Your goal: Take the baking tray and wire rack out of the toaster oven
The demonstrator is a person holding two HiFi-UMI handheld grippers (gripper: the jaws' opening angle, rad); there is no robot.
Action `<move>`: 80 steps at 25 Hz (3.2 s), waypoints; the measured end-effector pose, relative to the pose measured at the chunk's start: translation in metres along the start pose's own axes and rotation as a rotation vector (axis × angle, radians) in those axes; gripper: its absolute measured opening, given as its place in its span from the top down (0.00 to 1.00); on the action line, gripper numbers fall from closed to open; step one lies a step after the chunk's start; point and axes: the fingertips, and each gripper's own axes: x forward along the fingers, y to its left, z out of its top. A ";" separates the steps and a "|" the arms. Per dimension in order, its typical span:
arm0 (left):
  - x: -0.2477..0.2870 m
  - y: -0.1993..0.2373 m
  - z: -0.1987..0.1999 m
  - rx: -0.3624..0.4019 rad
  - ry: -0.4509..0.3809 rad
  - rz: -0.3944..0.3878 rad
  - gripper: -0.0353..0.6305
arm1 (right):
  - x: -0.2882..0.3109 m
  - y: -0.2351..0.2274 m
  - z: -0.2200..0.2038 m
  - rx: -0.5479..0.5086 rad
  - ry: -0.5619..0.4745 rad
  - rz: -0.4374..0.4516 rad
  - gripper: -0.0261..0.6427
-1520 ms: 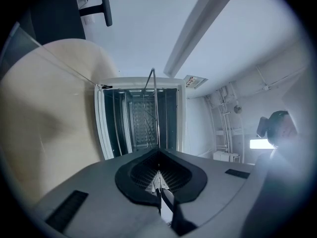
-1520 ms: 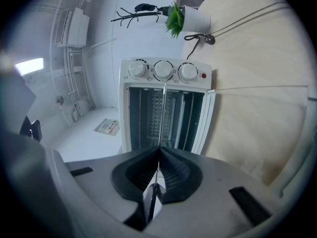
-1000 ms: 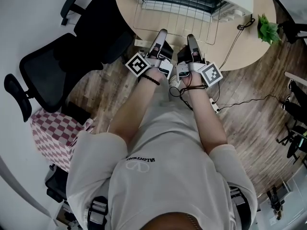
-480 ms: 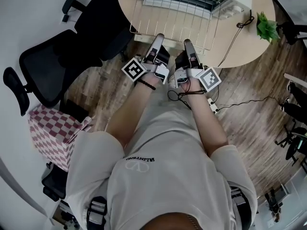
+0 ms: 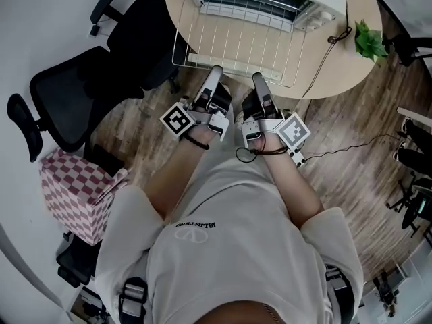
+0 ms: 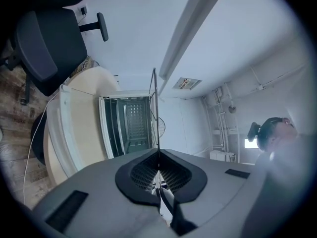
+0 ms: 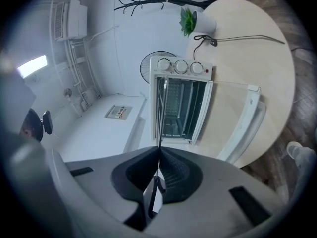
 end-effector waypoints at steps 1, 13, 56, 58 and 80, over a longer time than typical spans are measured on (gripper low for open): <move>0.001 -0.006 0.000 -0.001 -0.003 -0.003 0.94 | 0.000 0.006 0.001 -0.003 0.000 0.008 0.95; 0.059 -0.051 0.005 0.007 0.020 -0.044 0.94 | 0.025 0.058 0.044 -0.035 -0.030 0.075 0.95; 0.246 -0.033 0.059 -0.061 0.037 0.047 0.94 | 0.166 0.069 0.170 -0.050 -0.146 0.003 0.94; 0.248 -0.032 0.058 -0.069 0.032 0.044 0.94 | 0.168 0.066 0.172 -0.049 -0.150 0.000 0.94; 0.247 -0.044 0.054 -0.030 0.018 -0.012 0.76 | 0.155 0.056 0.174 -0.005 -0.174 0.013 0.83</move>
